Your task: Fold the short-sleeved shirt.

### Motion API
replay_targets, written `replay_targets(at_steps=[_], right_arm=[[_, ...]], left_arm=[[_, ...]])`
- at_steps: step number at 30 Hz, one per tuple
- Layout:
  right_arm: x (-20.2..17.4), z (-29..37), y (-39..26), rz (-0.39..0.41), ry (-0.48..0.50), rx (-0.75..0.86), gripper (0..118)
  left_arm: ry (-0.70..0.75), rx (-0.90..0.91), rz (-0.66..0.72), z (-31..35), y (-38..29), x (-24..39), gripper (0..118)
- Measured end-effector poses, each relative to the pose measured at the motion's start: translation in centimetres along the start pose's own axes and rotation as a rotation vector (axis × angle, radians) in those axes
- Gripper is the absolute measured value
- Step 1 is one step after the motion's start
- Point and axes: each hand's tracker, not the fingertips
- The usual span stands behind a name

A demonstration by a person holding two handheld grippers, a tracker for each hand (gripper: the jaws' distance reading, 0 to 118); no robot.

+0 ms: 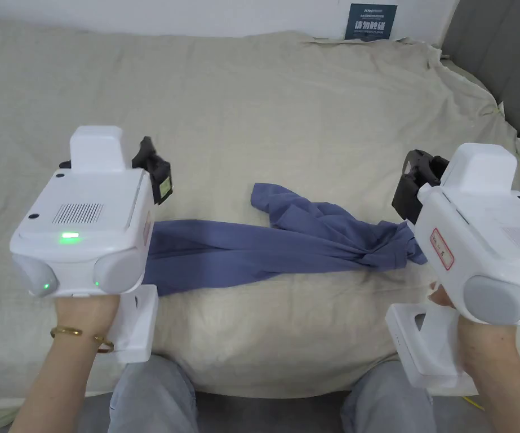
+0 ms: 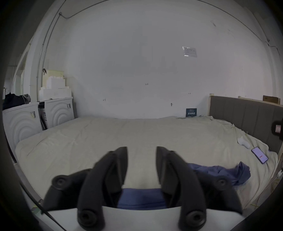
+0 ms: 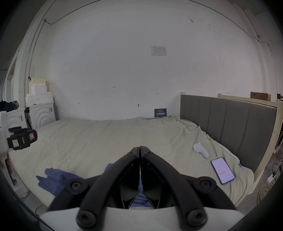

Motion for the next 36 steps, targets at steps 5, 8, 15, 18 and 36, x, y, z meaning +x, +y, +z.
replay_targets(at_steps=[5, 8, 15, 18, 36], right_arm=[[0.2, 0.0, -0.8, 0.018, -0.011, -0.009, 0], [0.2, 0.1, -1.2, 0.014, -0.011, -0.018, 0], [0.5, 0.2, -1.7, 0.01, -0.014, -0.043, 0], [0.8, 0.0, -1.7, 0.011, -0.022, -0.053, 0], [1.1, -13.8, 3.1, 0.095, 0.065, -0.523, 99]], left_arm=[[-0.014, -0.027, 0.026, 0.2, -1.4, 0.1, 0], [-0.023, -0.038, 0.02, 0.4, -1.9, 0.6, 0], [-0.03, -0.071, 0.03, 0.4, -3.1, 0.9, 0], [-0.027, -0.082, 0.027, 0.1, -3.3, 0.5, 0], [-0.013, -0.081, 0.034, -1.1, -2.8, -0.7, 0]])
